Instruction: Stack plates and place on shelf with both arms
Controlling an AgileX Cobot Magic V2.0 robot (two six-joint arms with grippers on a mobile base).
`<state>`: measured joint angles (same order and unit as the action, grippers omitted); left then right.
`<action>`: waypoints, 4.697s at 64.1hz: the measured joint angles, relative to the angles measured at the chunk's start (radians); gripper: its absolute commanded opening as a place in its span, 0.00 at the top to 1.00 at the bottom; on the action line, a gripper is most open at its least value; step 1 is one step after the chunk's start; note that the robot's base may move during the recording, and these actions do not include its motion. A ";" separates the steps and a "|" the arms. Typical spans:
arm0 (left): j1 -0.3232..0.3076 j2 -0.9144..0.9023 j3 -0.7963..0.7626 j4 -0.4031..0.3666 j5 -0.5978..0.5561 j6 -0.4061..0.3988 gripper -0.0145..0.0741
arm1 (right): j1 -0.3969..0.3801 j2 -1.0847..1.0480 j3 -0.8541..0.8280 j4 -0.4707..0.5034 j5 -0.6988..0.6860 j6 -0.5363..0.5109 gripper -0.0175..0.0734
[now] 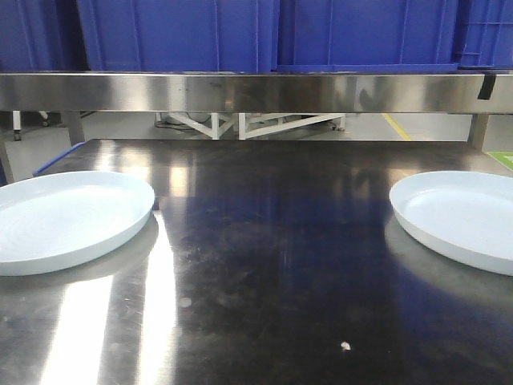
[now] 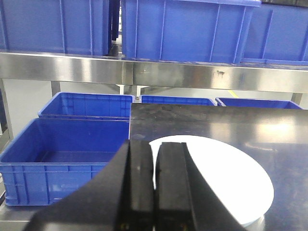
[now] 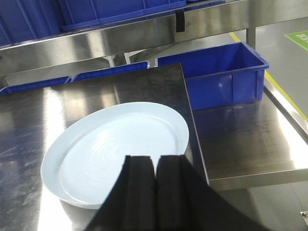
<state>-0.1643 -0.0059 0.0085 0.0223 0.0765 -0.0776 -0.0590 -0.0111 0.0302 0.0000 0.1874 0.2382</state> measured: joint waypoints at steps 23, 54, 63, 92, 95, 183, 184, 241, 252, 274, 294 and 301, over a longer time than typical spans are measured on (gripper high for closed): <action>0.000 0.000 0.000 0.000 0.000 0.000 0.74 | 0.000 0.000 0.000 0.000 0.000 0.000 0.75; 0.000 0.000 0.000 0.004 0.000 0.000 0.74 | 0.000 0.000 0.000 0.000 0.000 0.000 0.75; 0.000 0.005 -0.032 0.011 0.037 0.000 0.74 | 0.000 0.000 0.000 0.000 0.000 0.000 0.75; 0.000 0.706 -1.005 0.175 0.722 0.000 0.74 | 0.000 0.000 0.000 0.000 0.000 0.000 0.75; 0.000 0.755 -1.046 0.178 0.785 0.000 0.74 | 0.000 0.000 0.000 0.000 0.000 0.000 0.75; 0.000 0.863 -1.091 0.203 0.838 0.009 0.74 | 0.000 0.000 0.000 -0.015 0.000 0.000 0.75; 0.000 0.863 -1.091 0.203 0.838 0.009 0.74 | 0.000 0.000 0.000 -0.023 0.002 0.000 0.75; -0.024 0.872 -1.091 0.205 0.855 0.009 0.74 | 0.000 0.460 -0.560 -0.263 0.341 0.011 0.75; -0.034 0.872 -1.091 0.203 0.859 0.009 0.74 | 0.000 0.610 -0.597 -0.280 0.372 0.011 0.75; -0.034 0.872 -1.091 0.203 0.860 0.009 0.74 | 0.000 0.695 -0.597 -0.284 0.259 0.011 0.74; -0.034 0.921 -1.089 0.203 0.850 0.009 0.36 | 0.000 0.695 -0.597 -0.286 0.250 0.012 0.20; -0.034 0.976 -1.087 0.182 0.836 0.007 0.18 | 0.000 0.695 -0.597 -0.286 0.238 0.012 0.19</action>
<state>-0.1987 0.9703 -1.0787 0.2041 0.9123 -0.0706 -0.0590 0.6836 -0.5665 -0.2862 0.4258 0.2500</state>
